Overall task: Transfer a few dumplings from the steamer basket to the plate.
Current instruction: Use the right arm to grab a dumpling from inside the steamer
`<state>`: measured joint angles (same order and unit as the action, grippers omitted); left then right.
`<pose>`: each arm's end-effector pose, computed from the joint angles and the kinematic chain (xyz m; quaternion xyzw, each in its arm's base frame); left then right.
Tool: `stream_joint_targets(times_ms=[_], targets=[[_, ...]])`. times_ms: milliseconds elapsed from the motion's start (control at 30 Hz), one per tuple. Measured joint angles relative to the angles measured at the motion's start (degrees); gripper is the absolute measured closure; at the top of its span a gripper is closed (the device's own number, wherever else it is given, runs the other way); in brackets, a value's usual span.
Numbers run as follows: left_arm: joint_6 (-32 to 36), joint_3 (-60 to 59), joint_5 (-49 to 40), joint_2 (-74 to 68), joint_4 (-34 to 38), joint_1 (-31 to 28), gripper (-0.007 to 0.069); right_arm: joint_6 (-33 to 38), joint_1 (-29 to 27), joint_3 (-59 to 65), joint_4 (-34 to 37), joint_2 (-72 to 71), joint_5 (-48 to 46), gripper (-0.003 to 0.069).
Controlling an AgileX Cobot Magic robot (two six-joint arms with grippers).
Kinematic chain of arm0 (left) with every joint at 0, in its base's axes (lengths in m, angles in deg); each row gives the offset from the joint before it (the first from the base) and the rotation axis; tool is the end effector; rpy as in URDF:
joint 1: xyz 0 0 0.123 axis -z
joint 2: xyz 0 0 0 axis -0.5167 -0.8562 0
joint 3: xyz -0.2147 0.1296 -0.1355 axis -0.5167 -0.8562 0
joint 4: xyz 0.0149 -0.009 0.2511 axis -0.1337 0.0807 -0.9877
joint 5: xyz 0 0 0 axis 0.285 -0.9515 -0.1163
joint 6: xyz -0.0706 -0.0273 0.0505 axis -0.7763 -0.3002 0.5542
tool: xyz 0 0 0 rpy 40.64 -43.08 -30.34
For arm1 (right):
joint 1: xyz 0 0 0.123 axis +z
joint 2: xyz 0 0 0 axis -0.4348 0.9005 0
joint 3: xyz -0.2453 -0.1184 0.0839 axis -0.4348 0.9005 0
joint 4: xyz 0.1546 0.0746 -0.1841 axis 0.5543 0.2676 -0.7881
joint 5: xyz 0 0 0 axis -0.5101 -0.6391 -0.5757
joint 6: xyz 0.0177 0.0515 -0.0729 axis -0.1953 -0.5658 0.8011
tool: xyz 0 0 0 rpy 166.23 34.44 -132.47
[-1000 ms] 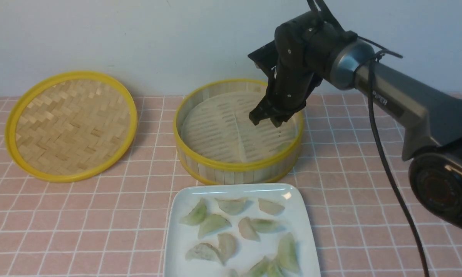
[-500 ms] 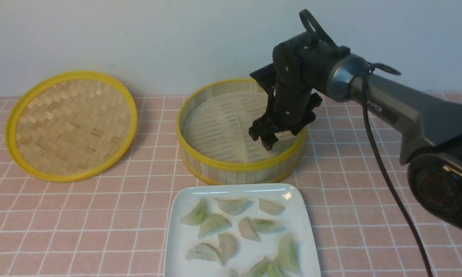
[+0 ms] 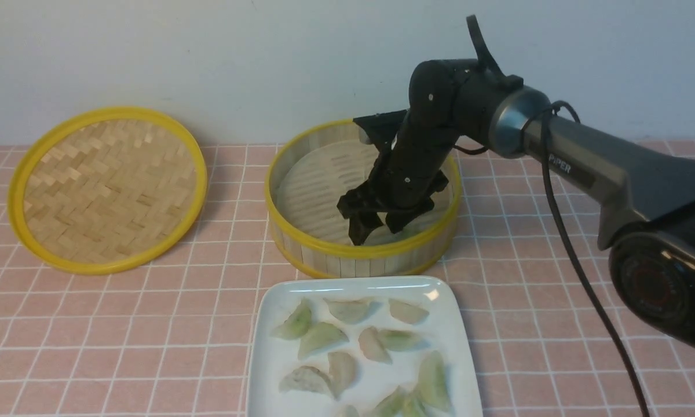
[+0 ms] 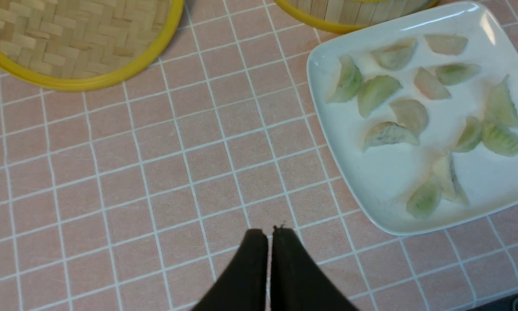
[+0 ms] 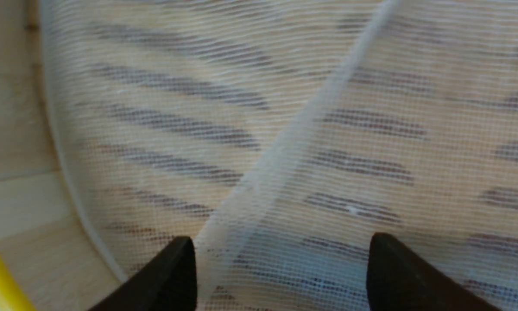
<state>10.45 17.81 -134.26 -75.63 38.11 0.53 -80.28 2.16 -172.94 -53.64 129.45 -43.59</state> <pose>0.0824 -0.0330 0.3838 0.1199 0.9253 -0.0623 0.3545 0.4368 0.2578 0.1784 -0.2602 0.9518 0.1473 0.0678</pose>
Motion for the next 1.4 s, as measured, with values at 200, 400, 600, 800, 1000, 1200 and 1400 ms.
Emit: stream_joint_targets(times_ms=[200,400,600,800,1000,1200,1400], targets=[[0.00,0.00,0.00,0.00,0.00,0.00,0.0631,1.44,0.00,-2.57,-6.00,-0.83,-0.63,0.0183],[-0.04,0.00,0.00,0.00,0.00,0.00,0.0631,-2.03,0.00,-5.39,-16.74,-1.69,-0.63,0.0183],[-0.04,0.00,0.00,0.00,0.00,0.00,0.0631,-5.41,0.00,-4.05,-19.40,-1.33,-0.68,0.0183],[-0.06,0.00,0.00,0.00,0.00,0.00,0.0631,-5.32,0.00,2.81,-19.28,-3.01,-0.32,0.0184],[-0.06,0.00,0.00,0.00,-0.06,0.00,0.0631,-4.32,0.00,2.98,-19.29,-2.96,0.12,0.0184],[-0.06,0.00,0.00,0.00,-0.06,0.00,0.0631,-4.98,0.00,2.93,-17.00,-1.90,0.58,0.0242],[-0.11,0.00,0.00,0.00,-0.06,0.00,0.0631,-5.18,0.00,2.80,-15.65,-0.28,1.21,0.0372]])
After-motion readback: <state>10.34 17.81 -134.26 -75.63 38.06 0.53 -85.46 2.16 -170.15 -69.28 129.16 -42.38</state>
